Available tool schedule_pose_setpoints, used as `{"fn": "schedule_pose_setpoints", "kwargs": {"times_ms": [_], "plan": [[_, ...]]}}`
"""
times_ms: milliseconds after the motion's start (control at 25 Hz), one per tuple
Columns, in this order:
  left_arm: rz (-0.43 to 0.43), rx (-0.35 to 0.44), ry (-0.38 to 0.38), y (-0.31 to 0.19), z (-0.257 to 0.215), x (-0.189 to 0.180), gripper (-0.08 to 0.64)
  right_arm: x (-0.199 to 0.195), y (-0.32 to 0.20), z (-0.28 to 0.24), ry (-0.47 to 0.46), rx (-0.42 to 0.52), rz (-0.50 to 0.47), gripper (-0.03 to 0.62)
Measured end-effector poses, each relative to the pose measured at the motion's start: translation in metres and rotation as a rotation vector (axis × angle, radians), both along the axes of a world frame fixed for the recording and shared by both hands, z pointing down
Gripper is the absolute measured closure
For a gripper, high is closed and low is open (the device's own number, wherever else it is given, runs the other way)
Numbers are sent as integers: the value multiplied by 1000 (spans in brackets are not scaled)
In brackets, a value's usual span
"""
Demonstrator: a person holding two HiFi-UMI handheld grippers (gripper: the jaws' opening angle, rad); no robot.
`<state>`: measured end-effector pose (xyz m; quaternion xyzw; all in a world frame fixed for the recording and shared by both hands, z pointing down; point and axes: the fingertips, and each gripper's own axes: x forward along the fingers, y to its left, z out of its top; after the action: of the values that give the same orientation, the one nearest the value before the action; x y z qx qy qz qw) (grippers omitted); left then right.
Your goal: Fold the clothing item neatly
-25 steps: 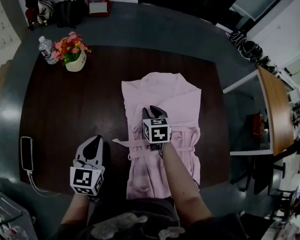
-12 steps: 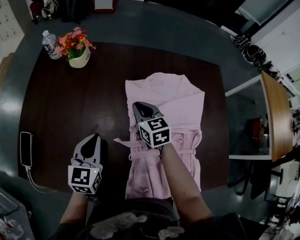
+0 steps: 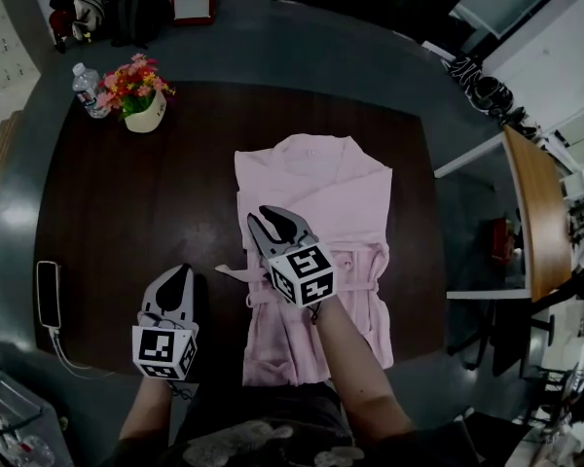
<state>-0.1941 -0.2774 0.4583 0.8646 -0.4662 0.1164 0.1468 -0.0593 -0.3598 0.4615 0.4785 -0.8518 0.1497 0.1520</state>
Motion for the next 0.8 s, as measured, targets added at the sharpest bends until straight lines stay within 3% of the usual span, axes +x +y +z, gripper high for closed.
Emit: {"fn": "schedule_pose_setpoints", "kwargs": {"times_ms": [400, 600, 800], "plan": [[37, 29, -2, 27, 7, 36, 551, 105, 105, -37, -92, 144, 243, 529], [51, 42, -10, 84, 4, 70, 551, 170, 182, -44, -157, 168, 357, 529], [25, 61, -26, 166, -4, 100, 551, 227, 282, -49, -114, 196, 387, 529]]}}
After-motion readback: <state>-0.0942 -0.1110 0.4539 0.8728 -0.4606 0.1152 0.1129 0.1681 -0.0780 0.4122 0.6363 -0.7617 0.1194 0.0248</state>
